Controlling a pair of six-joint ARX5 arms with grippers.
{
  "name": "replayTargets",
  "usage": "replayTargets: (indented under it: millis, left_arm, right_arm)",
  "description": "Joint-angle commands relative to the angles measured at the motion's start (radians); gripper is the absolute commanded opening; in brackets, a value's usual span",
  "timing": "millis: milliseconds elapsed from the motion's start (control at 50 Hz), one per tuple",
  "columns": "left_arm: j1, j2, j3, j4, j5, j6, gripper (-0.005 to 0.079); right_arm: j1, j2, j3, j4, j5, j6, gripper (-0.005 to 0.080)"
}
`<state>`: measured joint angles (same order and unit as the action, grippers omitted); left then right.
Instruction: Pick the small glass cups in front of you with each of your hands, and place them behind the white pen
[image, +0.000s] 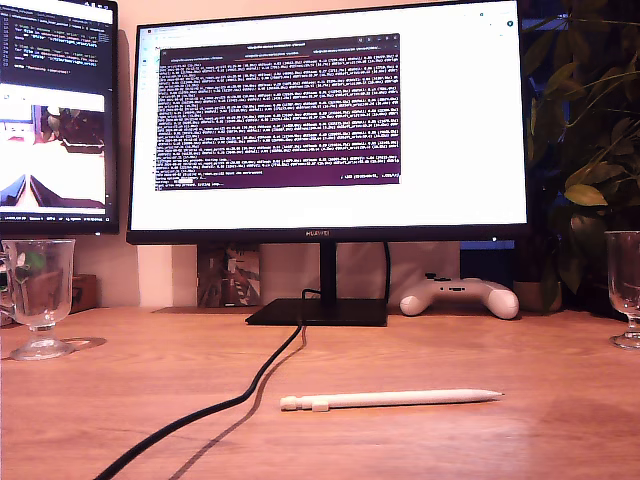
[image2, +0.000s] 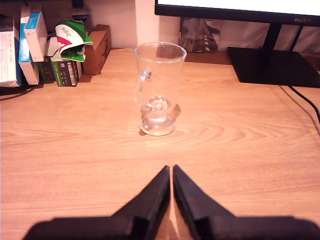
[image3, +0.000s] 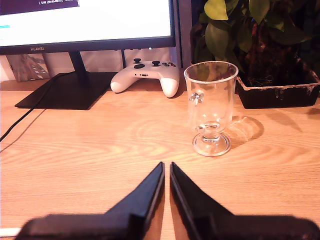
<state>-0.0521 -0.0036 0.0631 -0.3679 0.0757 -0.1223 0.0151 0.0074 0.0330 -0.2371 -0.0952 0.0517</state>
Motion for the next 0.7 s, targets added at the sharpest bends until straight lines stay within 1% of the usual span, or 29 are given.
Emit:
replayTargets:
  millis: [0,180,260,320,340,380,400,420,440,460,500,520,560,620,680]
  left_arm:
    - [-0.003,-0.008,-0.024,-0.021,-0.002,-0.002,-0.0019]
    - [-0.003,-0.008,-0.024,-0.02,-0.001,-0.002,-0.0019]
    - [-0.003,-0.008,-0.024,-0.02,-0.001,-0.007,-0.0019]
    - [-0.003,-0.008,-0.024,-0.018,0.008,-0.011,-0.0019]
    - [-0.003,-0.008,-0.024,-0.014,0.015,-0.064,-0.0019]
    - [-0.003,-0.008,-0.024,-0.004,0.03,-0.077,-0.0019]
    - [-0.003,-0.008,-0.024,0.002,0.035,-0.128,-0.0019]
    - [-0.003,-0.008,-0.024,0.013,0.041,-0.145,-0.0019]
    - [-0.003,-0.008,-0.024,0.027,0.05,-0.145,-0.0019]
    - [-0.003,-0.008,-0.024,0.045,0.064,-0.195,-0.0019]
    - [-0.003,-0.008,-0.023,0.077,0.084,-0.213,-0.0019]
    - [-0.003,-0.008,-0.023,0.102,0.124,-0.26,-0.0019]
    - [-0.003,-0.008,-0.019,0.137,0.169,-0.274,-0.0019]
    - [-0.005,-0.008,-0.004,0.186,0.257,-0.302,-0.0019]
    - [-0.009,-0.006,0.025,0.185,0.272,-0.332,-0.0019]
  right_arm:
    - [0.004,-0.006,-0.003,0.008,0.0,0.003,-0.0013]
    - [0.004,-0.006,-0.003,0.009,0.0,0.006,-0.0013]
    - [0.004,-0.006,-0.003,0.008,-0.002,0.048,-0.0013]
    - [0.004,-0.006,-0.003,0.008,-0.002,0.126,-0.0013]
    - [0.004,-0.006,-0.003,0.009,-0.002,0.151,-0.0013]
    - [0.004,-0.006,-0.003,0.015,-0.005,0.206,-0.0013]
    - [0.004,-0.006,-0.003,0.024,-0.012,0.267,-0.0013]
    - [0.004,-0.006,-0.003,0.031,-0.019,0.307,-0.0013]
    - [0.004,-0.006,-0.003,0.048,-0.038,0.343,-0.0013]
    - [0.004,-0.006,-0.002,0.068,-0.066,0.367,-0.0013]
    - [0.004,-0.006,0.004,0.086,-0.113,0.408,-0.0013]
    - [0.004,-0.006,0.014,0.093,-0.134,0.429,-0.0013]
    - [0.004,-0.006,0.035,0.098,-0.157,0.462,-0.0013]
    - [0.004,-0.003,0.082,0.074,-0.159,0.486,-0.0013]
    - [0.004,0.005,0.143,0.027,-0.148,0.483,-0.0013]
